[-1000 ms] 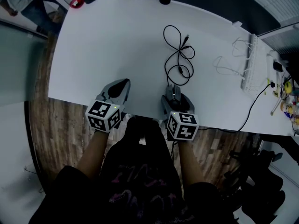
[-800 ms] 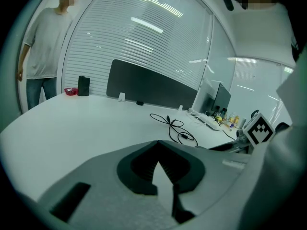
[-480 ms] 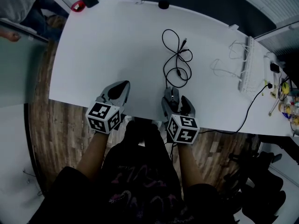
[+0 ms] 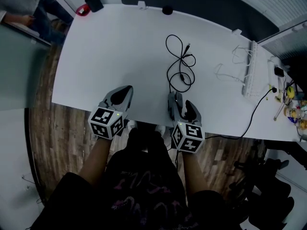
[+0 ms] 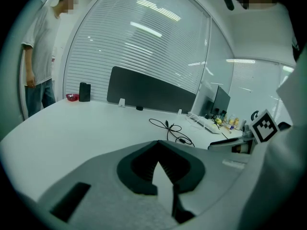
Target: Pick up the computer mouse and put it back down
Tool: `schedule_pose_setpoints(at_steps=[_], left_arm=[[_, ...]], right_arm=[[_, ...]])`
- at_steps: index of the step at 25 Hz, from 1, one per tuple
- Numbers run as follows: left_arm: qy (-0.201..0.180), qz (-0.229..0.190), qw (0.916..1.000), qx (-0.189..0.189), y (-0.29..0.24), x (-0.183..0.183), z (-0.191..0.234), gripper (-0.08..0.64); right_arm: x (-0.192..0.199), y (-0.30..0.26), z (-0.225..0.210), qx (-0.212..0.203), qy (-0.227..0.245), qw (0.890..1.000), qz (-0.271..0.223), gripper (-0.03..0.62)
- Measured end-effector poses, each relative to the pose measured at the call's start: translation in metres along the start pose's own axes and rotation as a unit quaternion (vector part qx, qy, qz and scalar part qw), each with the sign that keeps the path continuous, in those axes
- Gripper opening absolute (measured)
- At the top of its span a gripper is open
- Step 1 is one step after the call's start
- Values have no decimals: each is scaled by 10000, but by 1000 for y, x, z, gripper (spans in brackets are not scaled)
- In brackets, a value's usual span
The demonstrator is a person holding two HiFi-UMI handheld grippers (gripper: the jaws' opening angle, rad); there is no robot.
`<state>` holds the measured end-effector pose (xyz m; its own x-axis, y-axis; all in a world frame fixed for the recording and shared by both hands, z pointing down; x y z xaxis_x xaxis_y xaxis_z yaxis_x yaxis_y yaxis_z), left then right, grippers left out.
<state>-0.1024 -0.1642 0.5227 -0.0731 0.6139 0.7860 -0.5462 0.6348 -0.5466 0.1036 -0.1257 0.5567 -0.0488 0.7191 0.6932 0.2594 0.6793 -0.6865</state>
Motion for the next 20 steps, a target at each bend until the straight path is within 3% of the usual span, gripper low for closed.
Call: schedule_pose_setpoints(at_steps=[7, 15, 20], left_arm=[[-29, -90, 10000, -1, 7, -5, -6, -2], [-153, -243, 9996, -25, 15, -19, -14, -2], [-248, -321, 9992, -4, 21, -28, -20, -2]], right_arm=[[-1, 8, 4, -6, 29, 10000, -71, 160], [-16, 23, -1, 215, 116, 9990, -368, 20], [-26, 32, 1, 201, 97, 9984, -521, 11]])
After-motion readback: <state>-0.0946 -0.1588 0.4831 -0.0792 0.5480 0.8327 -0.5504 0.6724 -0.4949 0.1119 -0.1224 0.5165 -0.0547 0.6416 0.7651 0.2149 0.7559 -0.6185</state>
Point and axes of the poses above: the fingertips, and each gripper's own axes: y backward along the fingers, z to its left, x out of its underside, the point moved 2 cm from there along y, backward along the fingers, and after that the axes turned 7 degrees about z, right-handed, at the moved point
